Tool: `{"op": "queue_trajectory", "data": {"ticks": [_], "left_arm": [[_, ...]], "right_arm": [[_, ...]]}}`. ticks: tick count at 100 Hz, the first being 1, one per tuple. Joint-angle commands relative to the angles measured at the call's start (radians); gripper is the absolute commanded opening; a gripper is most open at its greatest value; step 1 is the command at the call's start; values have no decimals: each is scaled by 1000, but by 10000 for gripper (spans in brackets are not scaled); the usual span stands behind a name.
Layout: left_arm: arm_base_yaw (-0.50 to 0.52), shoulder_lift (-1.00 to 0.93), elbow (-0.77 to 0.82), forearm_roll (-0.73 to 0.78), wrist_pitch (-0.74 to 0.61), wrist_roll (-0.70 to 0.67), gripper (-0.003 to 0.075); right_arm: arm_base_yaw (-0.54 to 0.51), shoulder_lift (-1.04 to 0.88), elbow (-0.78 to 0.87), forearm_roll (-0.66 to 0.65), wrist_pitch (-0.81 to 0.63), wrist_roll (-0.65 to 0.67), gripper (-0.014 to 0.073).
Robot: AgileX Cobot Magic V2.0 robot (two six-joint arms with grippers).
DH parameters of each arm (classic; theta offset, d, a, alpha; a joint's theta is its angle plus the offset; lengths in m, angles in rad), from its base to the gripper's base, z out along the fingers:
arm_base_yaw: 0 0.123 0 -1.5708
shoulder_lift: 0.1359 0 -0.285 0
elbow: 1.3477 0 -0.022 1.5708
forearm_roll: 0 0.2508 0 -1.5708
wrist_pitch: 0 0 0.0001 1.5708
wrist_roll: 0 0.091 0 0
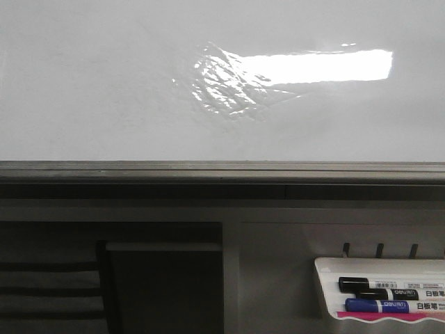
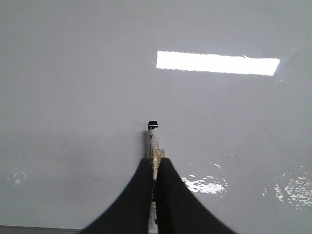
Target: Write number 7 on whiteboard
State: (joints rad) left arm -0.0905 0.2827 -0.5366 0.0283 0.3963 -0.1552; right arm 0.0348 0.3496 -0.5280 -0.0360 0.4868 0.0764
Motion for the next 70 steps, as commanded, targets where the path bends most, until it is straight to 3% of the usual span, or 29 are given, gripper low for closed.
{"op": "queue_trajectory", "data": {"ticks": [1, 8, 9, 11, 18, 22, 26, 35, 70], "left_arm": [[-8, 18, -27, 48, -69, -7, 12], [-8, 18, -22, 113, -69, -7, 131], [-8, 18, -21, 130, -69, -7, 181], [-8, 18, -19, 136, -69, -7, 200], [-8, 18, -19, 151, -69, -7, 378], [-8, 18, -19, 142, -69, -7, 469], [-8, 18, -19, 142, -69, -7, 507], [-8, 18, -19, 142, -69, -7, 519], [-8, 18, -9, 82, -78, -7, 440]], "right_arm": [[-9, 17, -37, -11, -81, -7, 20], [-9, 17, -37, -17, -81, -7, 176], [-9, 17, -37, -19, -81, -7, 212], [-9, 17, -37, -19, -81, -7, 267], [-9, 17, -37, -22, -77, -7, 436], [-9, 17, -37, -22, -77, -7, 498], [-9, 17, -37, -22, -80, -7, 545], [-9, 17, -37, -22, -80, -7, 565], [-9, 17, -37, -1, -80, -7, 565]]}}
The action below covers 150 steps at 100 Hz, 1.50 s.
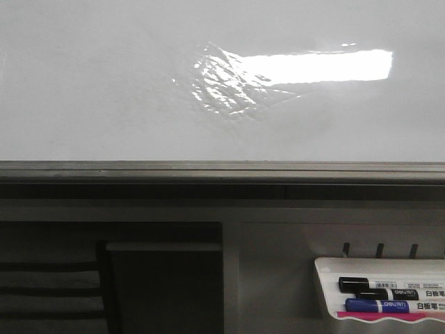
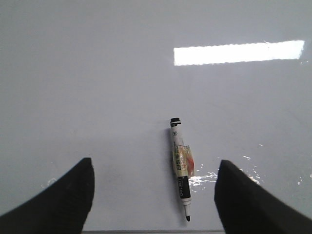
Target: Write number 7 on whiteboard
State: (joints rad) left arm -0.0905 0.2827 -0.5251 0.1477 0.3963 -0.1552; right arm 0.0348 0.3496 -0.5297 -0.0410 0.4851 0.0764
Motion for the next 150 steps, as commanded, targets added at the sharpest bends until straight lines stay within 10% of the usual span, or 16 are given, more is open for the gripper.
{"op": "queue_trajectory", "data": {"ticks": [1, 77, 150], "left_arm": [[-8, 18, -21, -48, -78, -7, 438], [-8, 686, -173, -211, 59, 155, 296], [-63, 1031, -329, -206, -109, 155, 291]], "right_arm": [[-9, 17, -35, 4, -78, -7, 565], [-9, 17, -35, 24, -72, -7, 565], [-9, 17, -35, 24, -72, -7, 565]]}}
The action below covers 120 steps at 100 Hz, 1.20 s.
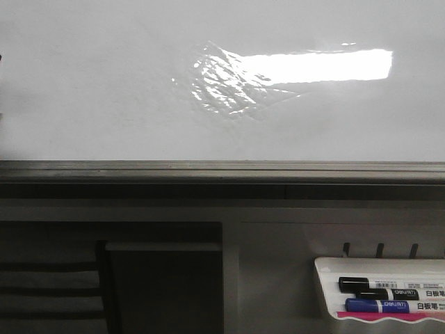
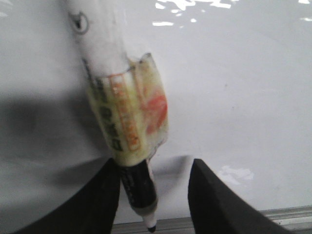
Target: Write number 7 on whiteboard
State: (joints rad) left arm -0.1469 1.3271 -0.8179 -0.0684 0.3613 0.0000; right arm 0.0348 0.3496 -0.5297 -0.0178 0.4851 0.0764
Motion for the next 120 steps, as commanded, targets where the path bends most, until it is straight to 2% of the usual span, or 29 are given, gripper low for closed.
{"op": "queue_trajectory", "data": {"ticks": [1, 11, 18, 43, 55, 78, 87, 99, 111, 120], "left_arm": [[-6, -14, -36, 10, -74, 0, 291], [-6, -10, -36, 12, -76, 0, 282], [-6, -10, -36, 12, -76, 0, 234], [-6, -11, -36, 12, -56, 0, -19], [-6, -20, -63, 29, 18, 0, -20], [-64, -45, -198, 29, 350, 235, -20], [-127, -45, -243, 2, 465, 366, -20], [-248, -45, -287, -63, 578, 573, -20], [-363, -45, -308, -81, 594, 669, -20], [-461, -43, -315, -81, 582, 714, -20]], "right_arm": [[-9, 17, -35, 1, -72, -7, 565], [-9, 17, -35, 1, -72, -7, 565], [-9, 17, -35, 1, -72, -7, 565], [-9, 17, -35, 1, -72, -7, 565], [-9, 17, -53, 1, -54, -7, 565], [-9, 111, -170, 18, 163, -66, 565], [-9, 186, -209, 87, 258, -181, 565], [-9, 293, -256, 279, 373, -403, 565], [17, 402, -303, 477, 454, -654, 565], [65, 472, -342, 545, 525, -805, 565]]}}
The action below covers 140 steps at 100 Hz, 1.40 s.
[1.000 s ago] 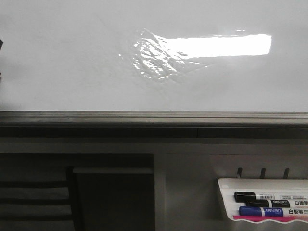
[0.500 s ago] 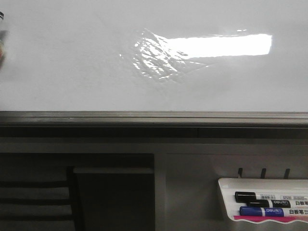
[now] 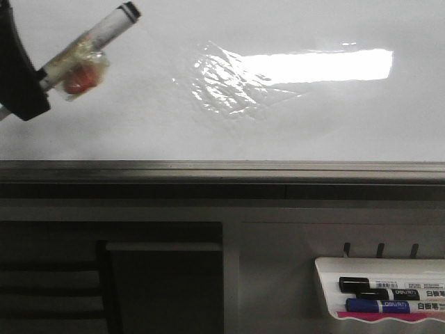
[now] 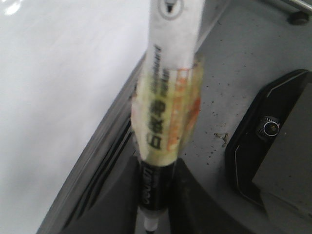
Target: Write number 7 on whiteboard
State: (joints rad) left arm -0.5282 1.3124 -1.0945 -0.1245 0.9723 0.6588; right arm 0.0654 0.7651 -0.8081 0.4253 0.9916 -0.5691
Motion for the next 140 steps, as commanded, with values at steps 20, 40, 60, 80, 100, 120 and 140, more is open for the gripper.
{"op": "queue_trajectory", "data": {"ticks": [20, 40, 60, 80, 100, 120, 140], "left_arm": [[-229, -28, -41, -25, -54, 80, -20], [-295, -28, -41, -21, -55, 80, -20], [-295, -28, -41, -21, -55, 89, -20], [-295, -28, -41, -21, -55, 89, -20], [-295, -28, -41, -21, -55, 89, -20], [-295, -28, -41, -21, -55, 89, -20], [-295, -28, -41, -21, -55, 89, -20]], "right_arm": [[221, 186, -128, 120, -15, -343, 565], [446, 296, -199, 124, -172, -397, 565], [609, 428, -291, 124, -228, -397, 564], [627, 521, -329, 125, -243, -397, 559], [627, 536, -333, 127, -253, -397, 395], [627, 536, -333, 134, -253, -397, 311], [627, 536, -333, 144, -246, -397, 311]]}}
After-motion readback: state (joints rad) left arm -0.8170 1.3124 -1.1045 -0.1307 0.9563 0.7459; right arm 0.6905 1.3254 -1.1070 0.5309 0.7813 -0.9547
